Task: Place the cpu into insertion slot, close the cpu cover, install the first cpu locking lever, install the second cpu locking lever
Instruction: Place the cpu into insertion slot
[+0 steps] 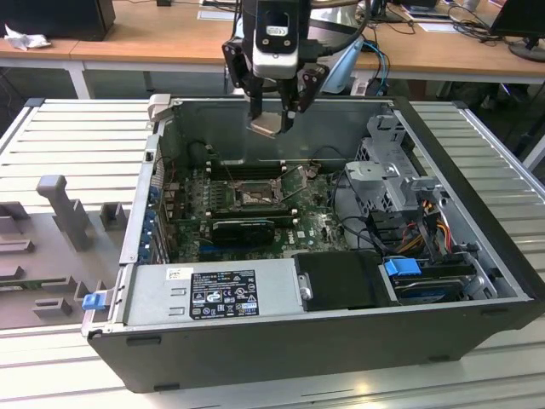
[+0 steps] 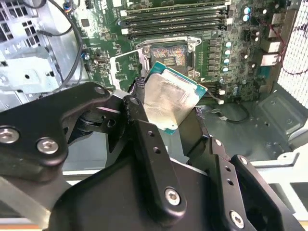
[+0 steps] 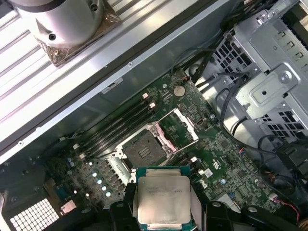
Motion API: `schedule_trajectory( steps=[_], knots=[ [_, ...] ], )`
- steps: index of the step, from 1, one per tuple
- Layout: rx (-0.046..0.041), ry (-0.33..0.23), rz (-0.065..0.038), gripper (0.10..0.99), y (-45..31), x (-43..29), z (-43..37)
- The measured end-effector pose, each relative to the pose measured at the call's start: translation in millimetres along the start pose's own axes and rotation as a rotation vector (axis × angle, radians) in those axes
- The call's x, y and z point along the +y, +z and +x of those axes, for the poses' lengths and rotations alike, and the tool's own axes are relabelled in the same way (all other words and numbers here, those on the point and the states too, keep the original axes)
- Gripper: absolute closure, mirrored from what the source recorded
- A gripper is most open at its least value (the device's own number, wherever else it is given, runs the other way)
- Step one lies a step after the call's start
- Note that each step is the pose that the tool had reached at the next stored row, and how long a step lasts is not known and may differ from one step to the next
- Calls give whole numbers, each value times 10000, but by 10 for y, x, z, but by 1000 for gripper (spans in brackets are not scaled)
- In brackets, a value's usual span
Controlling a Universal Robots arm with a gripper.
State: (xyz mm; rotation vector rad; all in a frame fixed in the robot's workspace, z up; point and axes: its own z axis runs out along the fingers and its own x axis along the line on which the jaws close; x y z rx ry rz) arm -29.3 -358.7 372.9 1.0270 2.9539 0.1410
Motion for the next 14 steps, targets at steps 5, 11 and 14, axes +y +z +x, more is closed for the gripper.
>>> schedule_trajectory(
  steps=[5,11,14],
  knots=[
    [-85,960,-18,557,11,-1,-1],
    [-152,1713,-31,557,25,-2,-1],
    [-171,1930,-36,557,37,-3,-1]
  ],
)
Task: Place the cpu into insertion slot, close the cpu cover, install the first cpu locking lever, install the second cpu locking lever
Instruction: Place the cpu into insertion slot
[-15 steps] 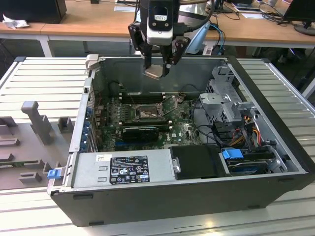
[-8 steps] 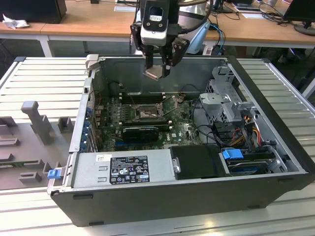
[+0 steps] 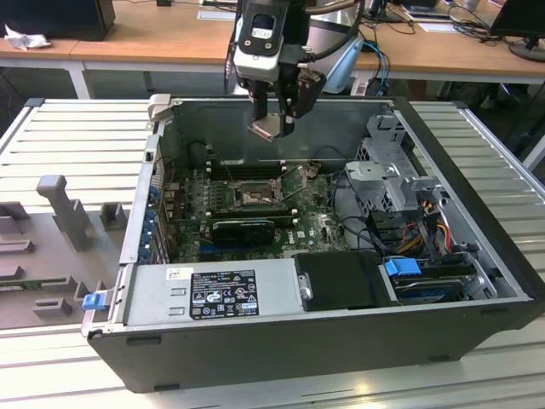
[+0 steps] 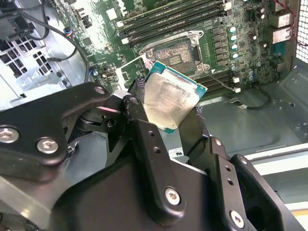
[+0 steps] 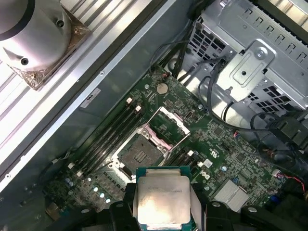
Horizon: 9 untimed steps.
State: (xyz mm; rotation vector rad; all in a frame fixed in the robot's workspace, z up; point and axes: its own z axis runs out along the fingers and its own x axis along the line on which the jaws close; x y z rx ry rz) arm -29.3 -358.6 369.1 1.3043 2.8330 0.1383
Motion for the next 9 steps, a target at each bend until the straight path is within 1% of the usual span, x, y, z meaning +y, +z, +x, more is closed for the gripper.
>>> schedule_trajectory(
  steps=[5,9],
  knots=[
    [-25,270,-4,557,17,-2,0],
    [-55,605,-9,557,36,-3,-1]
  ],
)
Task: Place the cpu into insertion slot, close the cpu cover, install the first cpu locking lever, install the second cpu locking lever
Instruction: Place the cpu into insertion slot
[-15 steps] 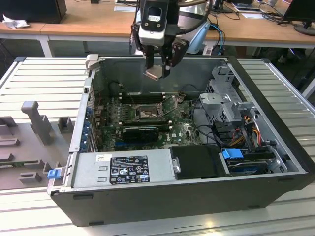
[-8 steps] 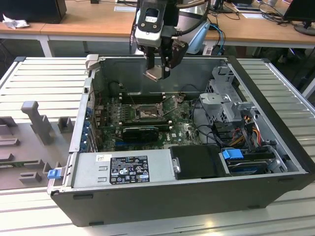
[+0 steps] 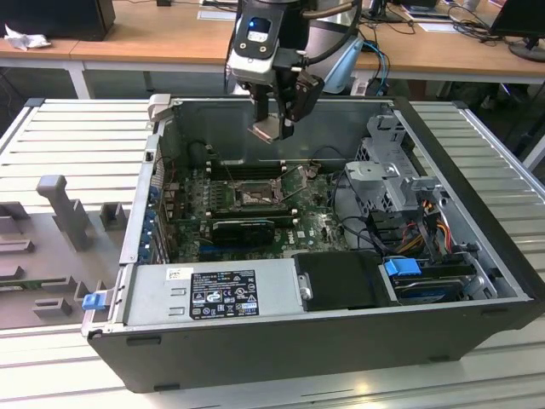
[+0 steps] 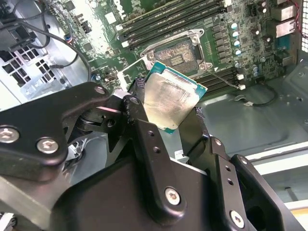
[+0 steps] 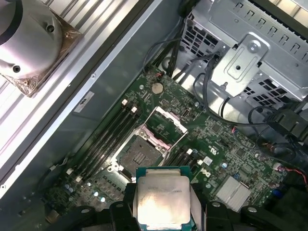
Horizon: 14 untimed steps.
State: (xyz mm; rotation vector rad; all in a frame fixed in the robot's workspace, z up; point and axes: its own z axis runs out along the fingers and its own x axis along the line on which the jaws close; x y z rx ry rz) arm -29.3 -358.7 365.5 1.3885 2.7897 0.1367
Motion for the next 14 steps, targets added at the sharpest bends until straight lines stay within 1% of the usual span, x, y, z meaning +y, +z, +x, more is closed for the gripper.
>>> schedule_trajectory(
  steps=[4,9,14],
  knots=[
    [-16,170,-3,557,9,-1,0],
    [-55,593,-10,557,23,-2,0],
    [-119,1316,-25,557,29,-3,0]
  ],
)
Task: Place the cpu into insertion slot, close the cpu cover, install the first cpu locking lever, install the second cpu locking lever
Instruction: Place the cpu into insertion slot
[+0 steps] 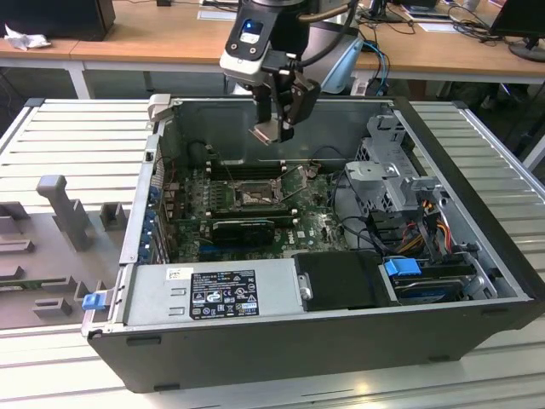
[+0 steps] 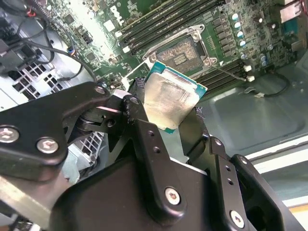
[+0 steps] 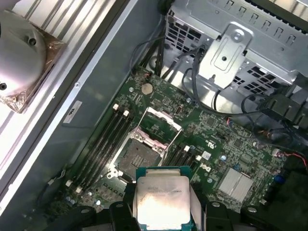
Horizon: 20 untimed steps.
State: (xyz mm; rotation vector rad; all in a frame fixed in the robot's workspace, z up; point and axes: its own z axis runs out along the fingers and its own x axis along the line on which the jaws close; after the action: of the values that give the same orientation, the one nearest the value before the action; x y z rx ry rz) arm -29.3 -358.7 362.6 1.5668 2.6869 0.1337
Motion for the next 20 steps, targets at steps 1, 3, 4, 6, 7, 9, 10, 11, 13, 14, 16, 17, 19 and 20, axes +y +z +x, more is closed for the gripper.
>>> schedule_trajectory(
  steps=[1,3,4,6,7,9,10,11,13,14,16,17,19,20],
  knots=[
    [-15,173,-3,557,1,0,0],
    [-53,598,-11,557,7,-1,0],
    [-67,764,-14,557,11,-1,0],
    [-108,1233,-18,557,32,-2,-1],
    [-126,1437,-23,557,46,-4,-1],
    [-149,1695,-27,557,58,-5,-1],
    [-160,1821,-29,557,61,-5,-1],
    [-173,1970,-33,557,65,-6,-1],
    [-194,2217,-38,557,69,-6,-2],
    [-201,2293,-39,557,70,-6,-2],
    [-224,2549,-43,557,74,-6,-2],
    [-231,2632,-45,557,75,-7,-2],
    [-244,2780,-48,557,76,-7,-2],
    [-250,2843,-50,557,77,-7,-2]
  ],
)
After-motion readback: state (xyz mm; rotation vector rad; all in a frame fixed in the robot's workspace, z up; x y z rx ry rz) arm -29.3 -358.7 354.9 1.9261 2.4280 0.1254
